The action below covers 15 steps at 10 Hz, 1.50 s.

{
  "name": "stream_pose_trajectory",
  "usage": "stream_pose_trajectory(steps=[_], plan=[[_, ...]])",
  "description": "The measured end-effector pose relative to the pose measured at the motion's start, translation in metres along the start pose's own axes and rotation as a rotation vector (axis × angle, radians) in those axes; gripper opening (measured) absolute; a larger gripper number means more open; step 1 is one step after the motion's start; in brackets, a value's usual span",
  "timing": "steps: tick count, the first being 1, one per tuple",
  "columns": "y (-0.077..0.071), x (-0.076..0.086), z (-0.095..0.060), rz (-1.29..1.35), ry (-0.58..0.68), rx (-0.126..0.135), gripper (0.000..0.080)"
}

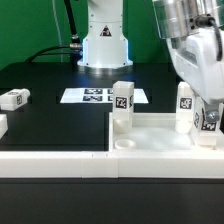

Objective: Assemble square table

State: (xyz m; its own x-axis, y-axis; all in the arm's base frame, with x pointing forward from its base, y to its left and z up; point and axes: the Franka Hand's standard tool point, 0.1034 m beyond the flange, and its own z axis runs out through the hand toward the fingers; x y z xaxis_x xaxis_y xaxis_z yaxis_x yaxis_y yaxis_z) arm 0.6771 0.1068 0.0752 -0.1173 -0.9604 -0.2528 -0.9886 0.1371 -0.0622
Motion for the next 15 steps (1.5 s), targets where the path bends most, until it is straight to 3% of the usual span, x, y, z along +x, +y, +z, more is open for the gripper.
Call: stream_pose_trajectory(steps=[2, 3, 4, 5, 6, 10, 12, 13, 15], plan=[[0.0003, -0.0006, 0.0006, 0.066, 0.007, 0.001, 0.0290], [0.0004, -0.0006, 0.0007, 0.016, 0.008, 0.000, 0.0472], [0.0030, -0.0003, 0.0005, -0.148, 0.017, -0.018, 0.0472], [0.0035, 0.0004, 0.0002, -0.356, 0.029, -0.030, 0.0593], [0.0036, 0.0000, -0.0002, -0.495, 0.039, -0.034, 0.0632], [0.0052, -0.0005, 0.0008, -0.810, 0.053, -0.053, 0.0649], [0.0082, -0.0029, 0.0052, -1.139, 0.137, -0.127, 0.0649], [0.0012, -0.0023, 0.0057, -1.303, 0.171, -0.105, 0.0649], [0.0009, -0.0015, 0.0065, -1.289, 0.171, -0.094, 0.0644]])
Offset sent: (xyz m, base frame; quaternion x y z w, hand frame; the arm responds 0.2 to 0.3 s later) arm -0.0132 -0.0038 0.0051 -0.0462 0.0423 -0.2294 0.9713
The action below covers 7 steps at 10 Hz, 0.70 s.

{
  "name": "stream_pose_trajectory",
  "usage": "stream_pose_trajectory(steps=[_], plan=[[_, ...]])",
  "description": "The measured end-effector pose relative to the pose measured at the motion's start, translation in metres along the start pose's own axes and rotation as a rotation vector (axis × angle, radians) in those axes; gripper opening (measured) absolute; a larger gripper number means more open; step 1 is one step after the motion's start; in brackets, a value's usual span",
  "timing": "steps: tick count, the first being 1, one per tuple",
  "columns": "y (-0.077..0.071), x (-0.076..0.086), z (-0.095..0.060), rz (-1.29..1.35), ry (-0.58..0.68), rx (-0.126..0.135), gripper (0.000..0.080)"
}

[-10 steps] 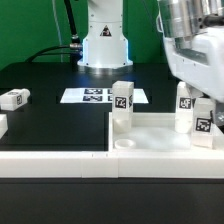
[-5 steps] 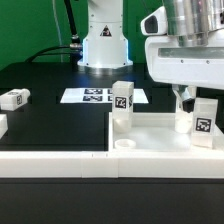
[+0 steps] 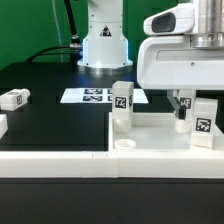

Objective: Assemble square table

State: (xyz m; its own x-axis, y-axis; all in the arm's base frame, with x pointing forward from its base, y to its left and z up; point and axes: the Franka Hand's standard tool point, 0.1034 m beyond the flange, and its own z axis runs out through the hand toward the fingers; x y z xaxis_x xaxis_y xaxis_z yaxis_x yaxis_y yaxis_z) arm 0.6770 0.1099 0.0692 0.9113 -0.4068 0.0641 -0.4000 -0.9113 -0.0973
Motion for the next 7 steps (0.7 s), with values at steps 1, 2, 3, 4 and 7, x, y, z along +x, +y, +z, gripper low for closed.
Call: stream_pose_trajectory(steps=[1, 2, 3, 4, 7], plan=[[-0.0004, -0.0003, 0.0001, 0.022, -0.001, 0.002, 0.0644], [-0.0010, -0.0006, 0.0001, 0.077, -0.003, 0.005, 0.0488], [0.0012, -0.0004, 0.0006, 0.124, -0.006, 0.004, 0.0305], [0.0032, -0.0002, 0.0009, 0.213, -0.010, 0.002, 0.0291], [0.0017, -0.0036, 0.0006, 0.535, -0.009, 0.000, 0.0291]])
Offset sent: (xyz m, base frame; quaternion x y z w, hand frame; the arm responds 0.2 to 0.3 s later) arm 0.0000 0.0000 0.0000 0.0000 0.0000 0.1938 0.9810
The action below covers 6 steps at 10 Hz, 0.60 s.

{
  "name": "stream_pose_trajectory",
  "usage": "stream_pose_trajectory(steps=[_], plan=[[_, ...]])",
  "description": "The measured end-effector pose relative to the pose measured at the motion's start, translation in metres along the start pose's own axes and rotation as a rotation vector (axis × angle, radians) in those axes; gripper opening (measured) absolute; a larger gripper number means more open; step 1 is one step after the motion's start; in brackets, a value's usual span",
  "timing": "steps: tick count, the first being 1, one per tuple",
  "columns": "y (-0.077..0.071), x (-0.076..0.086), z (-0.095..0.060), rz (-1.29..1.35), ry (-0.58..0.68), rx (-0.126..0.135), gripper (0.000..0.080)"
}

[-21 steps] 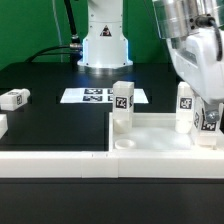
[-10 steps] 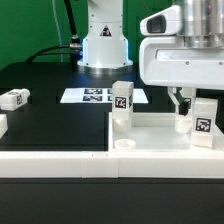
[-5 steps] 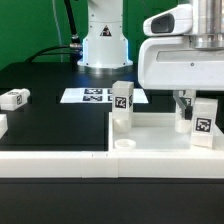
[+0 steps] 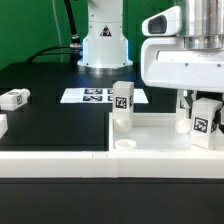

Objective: Assemble square table

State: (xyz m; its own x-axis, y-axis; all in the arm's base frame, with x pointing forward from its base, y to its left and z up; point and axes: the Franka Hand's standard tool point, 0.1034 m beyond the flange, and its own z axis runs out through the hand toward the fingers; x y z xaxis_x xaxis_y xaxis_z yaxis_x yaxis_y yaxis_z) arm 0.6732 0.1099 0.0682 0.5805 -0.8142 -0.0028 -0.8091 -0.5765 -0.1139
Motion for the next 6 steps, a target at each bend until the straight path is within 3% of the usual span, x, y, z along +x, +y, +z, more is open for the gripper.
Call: stream_pose_trajectory(steps=[2, 3, 6], plan=[[0.0007, -0.0042, 0.0000, 0.293, 0.007, 0.016, 0.0291], [-0.0004, -0.0027, 0.0015, 0.469, 0.002, 0.072, 0.0291], [0.0003, 0.0004, 0.0025, 0.781, -0.063, 0.130, 0.0291]])
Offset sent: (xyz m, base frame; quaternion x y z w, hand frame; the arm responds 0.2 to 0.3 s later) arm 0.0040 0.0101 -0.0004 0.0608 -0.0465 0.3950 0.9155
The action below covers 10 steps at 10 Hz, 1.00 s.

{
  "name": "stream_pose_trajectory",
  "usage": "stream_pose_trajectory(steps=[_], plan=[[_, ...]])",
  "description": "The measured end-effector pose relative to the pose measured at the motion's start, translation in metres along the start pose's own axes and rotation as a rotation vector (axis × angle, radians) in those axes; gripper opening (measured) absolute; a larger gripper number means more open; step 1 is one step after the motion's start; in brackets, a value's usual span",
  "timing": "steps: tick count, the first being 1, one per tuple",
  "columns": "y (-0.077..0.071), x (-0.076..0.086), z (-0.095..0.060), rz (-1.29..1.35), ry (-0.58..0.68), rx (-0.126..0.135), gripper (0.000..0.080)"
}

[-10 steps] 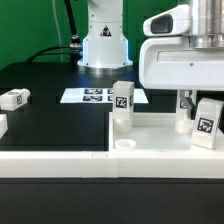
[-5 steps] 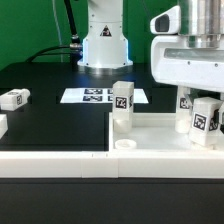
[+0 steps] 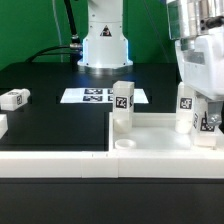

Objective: Assemble square table

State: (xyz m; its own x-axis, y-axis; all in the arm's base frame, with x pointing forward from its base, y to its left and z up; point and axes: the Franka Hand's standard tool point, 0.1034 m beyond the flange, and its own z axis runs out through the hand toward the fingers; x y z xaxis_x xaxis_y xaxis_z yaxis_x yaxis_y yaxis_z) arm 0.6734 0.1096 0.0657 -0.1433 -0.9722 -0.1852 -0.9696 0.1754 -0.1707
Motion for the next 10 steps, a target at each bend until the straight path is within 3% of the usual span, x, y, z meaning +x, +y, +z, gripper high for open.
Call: stream_pose_trajectory(steps=[1, 2, 3, 4, 6, 10], plan=[[0.0004, -0.0012, 0.0003, 0.003, -0.002, -0.001, 0.0291], [0.0006, -0.0012, 0.0005, -0.028, -0.002, -0.001, 0.0366], [0.0004, -0.0005, 0.0011, -0.076, -0.001, 0.000, 0.0509], [-0.0024, 0.0030, 0.0016, -0.296, 0.003, 0.013, 0.0604], [0.0005, -0.0023, 0.0011, -0.638, 0.003, -0.027, 0.0640], [-0.0003, -0.0006, 0.0010, -0.853, 0.004, -0.026, 0.0649]])
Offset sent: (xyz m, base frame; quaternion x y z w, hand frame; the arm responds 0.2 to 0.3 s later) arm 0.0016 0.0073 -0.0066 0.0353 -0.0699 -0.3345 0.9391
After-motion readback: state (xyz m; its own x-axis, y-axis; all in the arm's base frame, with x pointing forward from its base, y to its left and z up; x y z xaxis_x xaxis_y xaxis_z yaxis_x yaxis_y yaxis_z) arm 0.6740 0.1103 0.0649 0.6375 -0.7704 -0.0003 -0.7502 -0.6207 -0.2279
